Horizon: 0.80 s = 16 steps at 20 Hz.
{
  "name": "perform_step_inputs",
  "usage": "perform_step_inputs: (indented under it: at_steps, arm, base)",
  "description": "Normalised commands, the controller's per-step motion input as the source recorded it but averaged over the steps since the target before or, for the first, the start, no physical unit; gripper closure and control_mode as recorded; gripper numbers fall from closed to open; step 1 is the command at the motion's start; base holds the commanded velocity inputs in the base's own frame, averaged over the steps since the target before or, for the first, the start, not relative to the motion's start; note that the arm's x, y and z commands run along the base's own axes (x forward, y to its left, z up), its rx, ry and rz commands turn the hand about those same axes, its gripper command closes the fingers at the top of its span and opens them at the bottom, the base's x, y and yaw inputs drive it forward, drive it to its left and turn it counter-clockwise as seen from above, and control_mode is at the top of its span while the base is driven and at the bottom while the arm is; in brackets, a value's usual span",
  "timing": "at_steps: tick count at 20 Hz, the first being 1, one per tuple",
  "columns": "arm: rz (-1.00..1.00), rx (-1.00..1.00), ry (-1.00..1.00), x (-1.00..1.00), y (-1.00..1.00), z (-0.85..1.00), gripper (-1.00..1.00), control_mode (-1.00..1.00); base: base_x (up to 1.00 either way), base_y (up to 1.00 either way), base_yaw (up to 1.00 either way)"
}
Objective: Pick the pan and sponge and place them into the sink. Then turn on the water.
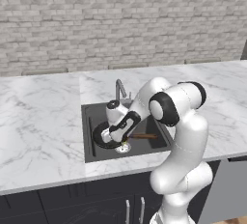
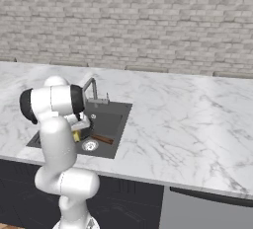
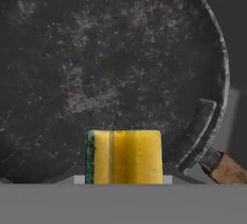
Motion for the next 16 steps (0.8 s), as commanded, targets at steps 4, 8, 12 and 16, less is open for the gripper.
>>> perform_step_inputs:
  at_steps: [4,8,12,16]
  arm:
    - [0.03,-0.01,0.0,0.14,-0.16,-0.52,1.0,-1.0]
    - [0.01,0.0,0.0,0.05,-0.15,-0.07,1.0,-1.0]
    - [0.0,0.0,-0.04,-0.01,-0.01,0.13,-1.0,-1.0]
    - [0.0,-0.07,-0.13,-0.13,0.0,0.71,-1.0,-1.0]
  base:
    - [0.0,0.0,0.0]
    - [0.0,0.0,0.0]
    - [0.0,0.0,0.0]
    - [0.0,0.0,0.0]
